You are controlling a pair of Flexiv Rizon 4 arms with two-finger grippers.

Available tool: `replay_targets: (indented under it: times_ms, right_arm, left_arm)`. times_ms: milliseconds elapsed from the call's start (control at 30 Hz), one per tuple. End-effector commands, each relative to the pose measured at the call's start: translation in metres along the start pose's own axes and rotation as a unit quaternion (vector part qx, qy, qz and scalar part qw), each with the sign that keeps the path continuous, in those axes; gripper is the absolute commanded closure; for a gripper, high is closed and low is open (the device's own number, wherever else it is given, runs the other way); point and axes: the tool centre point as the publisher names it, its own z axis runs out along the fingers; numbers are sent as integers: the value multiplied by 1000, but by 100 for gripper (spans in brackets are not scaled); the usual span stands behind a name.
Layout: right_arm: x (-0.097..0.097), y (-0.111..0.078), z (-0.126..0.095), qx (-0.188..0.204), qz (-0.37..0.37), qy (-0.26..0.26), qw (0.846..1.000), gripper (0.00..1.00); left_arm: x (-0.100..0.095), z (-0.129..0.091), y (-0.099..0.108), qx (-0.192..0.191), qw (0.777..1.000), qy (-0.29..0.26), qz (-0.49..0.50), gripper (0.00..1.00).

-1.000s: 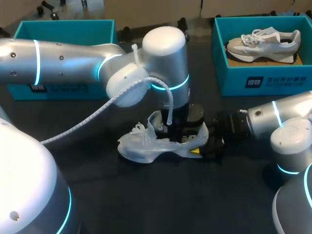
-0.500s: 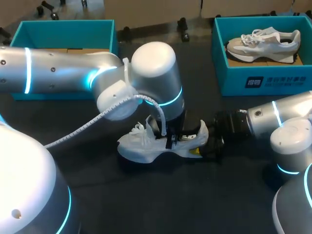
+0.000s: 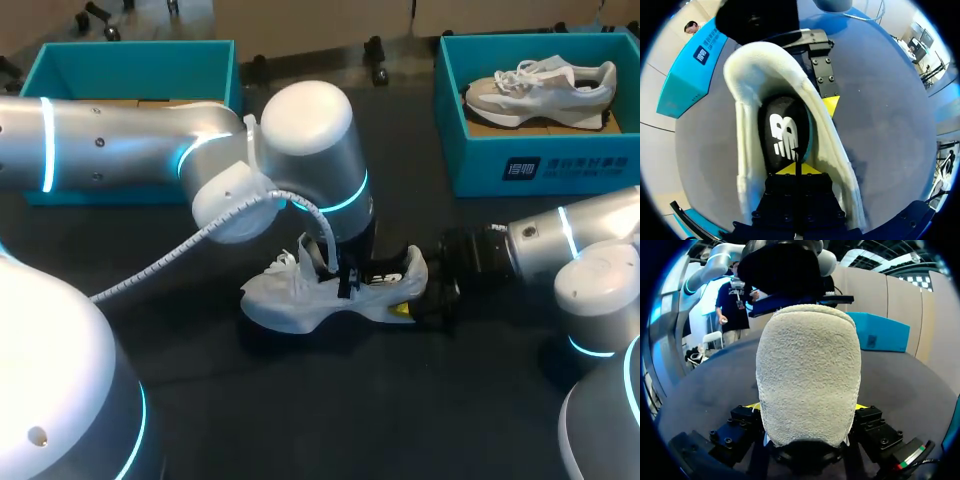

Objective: Take the shoe out of the shoebox, open the shoe tongue, remove and reinsert the insole, then place the shoe into the shoebox

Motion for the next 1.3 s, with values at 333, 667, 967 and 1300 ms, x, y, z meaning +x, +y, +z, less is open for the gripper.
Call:
replay_targets:
  times_ms: [333,667,967,1300]
  right_arm:
    - [1,-1,2,3,0,0,1000,100]
    - [1,-1,2,3,0,0,1000,100]
    - [1,-1,2,3,0,0,1000,100]
    - [1,-1,2,3,0,0,1000,100]
  left_arm:
    - [-8,-35,7,13,999,41,-16,100]
    - [-10,-59,16,44,992,111,-41,100]
    - [-2,-82,11,73,985,145,-54,100]
    - [7,-108,-13,119,979,152,-64,100]
